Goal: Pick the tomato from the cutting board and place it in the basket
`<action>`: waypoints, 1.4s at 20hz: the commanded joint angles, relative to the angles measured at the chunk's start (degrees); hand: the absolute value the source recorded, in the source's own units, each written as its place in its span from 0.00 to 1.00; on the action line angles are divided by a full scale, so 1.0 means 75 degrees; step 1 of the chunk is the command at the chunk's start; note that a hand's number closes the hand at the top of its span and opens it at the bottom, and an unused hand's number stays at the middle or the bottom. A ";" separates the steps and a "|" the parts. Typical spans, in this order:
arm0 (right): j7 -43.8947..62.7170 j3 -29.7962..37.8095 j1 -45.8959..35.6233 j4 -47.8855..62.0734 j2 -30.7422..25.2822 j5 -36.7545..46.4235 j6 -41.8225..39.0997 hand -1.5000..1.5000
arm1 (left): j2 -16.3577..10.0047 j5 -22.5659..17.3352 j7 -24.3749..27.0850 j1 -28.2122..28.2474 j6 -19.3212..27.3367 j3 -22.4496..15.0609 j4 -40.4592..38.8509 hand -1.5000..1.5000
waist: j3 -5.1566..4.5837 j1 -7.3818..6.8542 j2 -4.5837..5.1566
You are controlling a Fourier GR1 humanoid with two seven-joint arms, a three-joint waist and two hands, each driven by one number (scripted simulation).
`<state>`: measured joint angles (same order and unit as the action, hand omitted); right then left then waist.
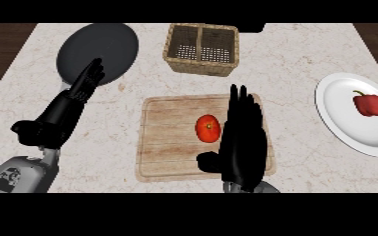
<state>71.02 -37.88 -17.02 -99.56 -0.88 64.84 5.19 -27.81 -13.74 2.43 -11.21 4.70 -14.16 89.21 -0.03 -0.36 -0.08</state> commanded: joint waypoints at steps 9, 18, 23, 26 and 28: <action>0.1782 -0.0052 -0.0118 0.0643 0.0111 -0.0105 0.0345 0.00 | 0.0226 0.0260 0.0155 -0.0017 -0.0165 0.0077 -0.0261 0.50 | -0.0001 -0.0017 0.0015; 0.1830 -0.0267 -0.0161 0.1349 0.0110 -0.0389 0.0738 0.00 | 0.0384 0.0269 -0.0188 -0.0132 -0.0229 0.0117 -0.0091 0.50 | 0.0004 -0.0048 0.0016; 0.1890 -0.0003 -0.0437 0.1485 0.0110 -0.0635 0.0566 0.00 | 0.0261 0.0332 -0.0159 -0.0136 -0.0339 0.0258 -0.0049 0.50 | 0.0000 -0.0073 0.0000; 0.1644 0.0373 -0.0529 0.1865 0.0110 -0.0857 0.0534 0.00 | 0.0410 0.0380 0.0142 0.0120 -0.0293 0.0309 -0.0177 0.50 | 0.0001 -0.0075 0.0017; 0.1707 0.0070 -0.0220 0.2094 0.0110 -0.0770 0.0883 0.00 | 0.0571 0.0575 0.0120 0.0330 -0.0208 0.0022 0.0049 0.50 | 0.0003 -0.0089 0.0008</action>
<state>70.73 -36.44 -18.54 -86.62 -0.95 59.73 8.42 -24.82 -10.76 2.82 -10.86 2.44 -12.58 88.19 -0.03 -0.81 0.00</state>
